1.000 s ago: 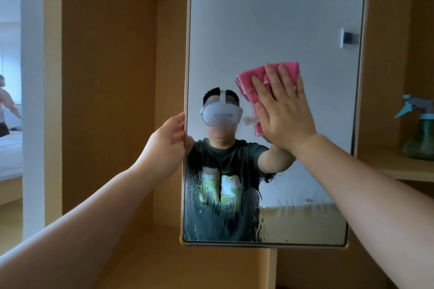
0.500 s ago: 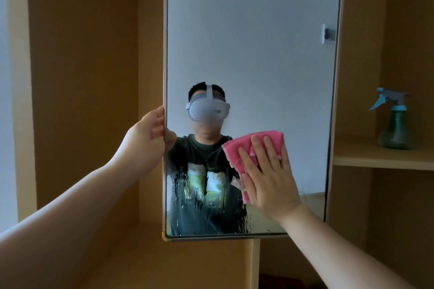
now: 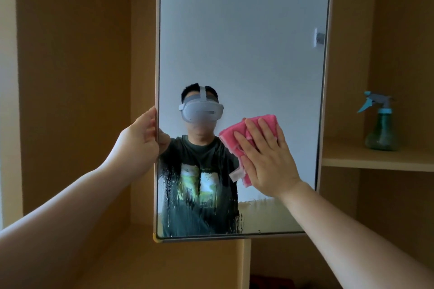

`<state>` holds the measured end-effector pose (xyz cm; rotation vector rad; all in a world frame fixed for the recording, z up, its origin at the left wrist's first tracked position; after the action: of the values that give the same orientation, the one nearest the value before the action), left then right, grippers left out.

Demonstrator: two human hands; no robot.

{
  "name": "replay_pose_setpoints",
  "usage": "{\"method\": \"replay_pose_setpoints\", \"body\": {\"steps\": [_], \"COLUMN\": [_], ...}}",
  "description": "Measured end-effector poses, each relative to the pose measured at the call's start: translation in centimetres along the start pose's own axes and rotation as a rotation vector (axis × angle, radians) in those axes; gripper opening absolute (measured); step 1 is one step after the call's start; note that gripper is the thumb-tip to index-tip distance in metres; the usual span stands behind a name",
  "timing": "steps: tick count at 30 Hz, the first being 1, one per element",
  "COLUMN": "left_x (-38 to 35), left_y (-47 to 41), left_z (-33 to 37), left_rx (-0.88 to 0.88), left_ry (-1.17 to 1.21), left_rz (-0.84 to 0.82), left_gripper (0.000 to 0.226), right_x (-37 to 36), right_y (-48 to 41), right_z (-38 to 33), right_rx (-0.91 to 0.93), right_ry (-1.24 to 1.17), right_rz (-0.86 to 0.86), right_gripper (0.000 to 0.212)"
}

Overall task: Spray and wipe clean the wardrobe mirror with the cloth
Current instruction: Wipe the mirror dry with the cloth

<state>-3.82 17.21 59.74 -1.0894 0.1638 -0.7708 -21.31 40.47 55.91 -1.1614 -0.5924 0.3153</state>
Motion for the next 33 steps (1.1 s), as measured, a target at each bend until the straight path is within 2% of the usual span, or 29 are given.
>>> {"method": "replay_pose_setpoints", "body": {"steps": [3,8,12,20,27,33], "left_x": [-0.1,0.0,0.1,0.0,-0.3,-0.1], "left_y": [0.0,-0.1,0.0,0.2,0.5,0.6], "left_z": [-0.1,-0.3,-0.4,0.0,0.4,0.9], "left_rx": [-0.001,0.013,0.003,-0.01,0.01,-0.012], "left_ry": [-0.026,-0.036,-0.048,-0.029,-0.04,-0.07], "left_rz": [-0.005,-0.018,-0.032,-0.02,0.001,-0.018], "left_gripper": [0.053,0.056,0.065,0.063,0.067,0.073], "right_x": [0.8,2.8,3.0,1.3,-0.7,-0.3], "right_y": [-2.4,-7.8,-7.9,-3.4,4.0,4.4], "right_z": [1.0,3.3,3.2,3.1,2.5,2.7], "right_rx": [-0.073,-0.37,-0.393,-0.496,-0.532,-0.52], "right_ry": [0.01,-0.033,-0.018,-0.082,-0.057,-0.036], "right_rz": [-0.006,0.021,0.038,0.065,-0.034,-0.037], "right_gripper": [0.059,0.055,0.055,0.057,0.057,0.057]}}
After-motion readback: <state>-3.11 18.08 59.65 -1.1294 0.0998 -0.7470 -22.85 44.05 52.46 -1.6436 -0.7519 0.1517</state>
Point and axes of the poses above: each hand's wrist, its own y-axis away from the middle knuckle, its own x-axis out of the back of the hand, z = x × y, the point moved 2 cm from there along -y, towards the middle knuckle, and after that the axes turned 14 degrees about -x, right-handed, at the moved point
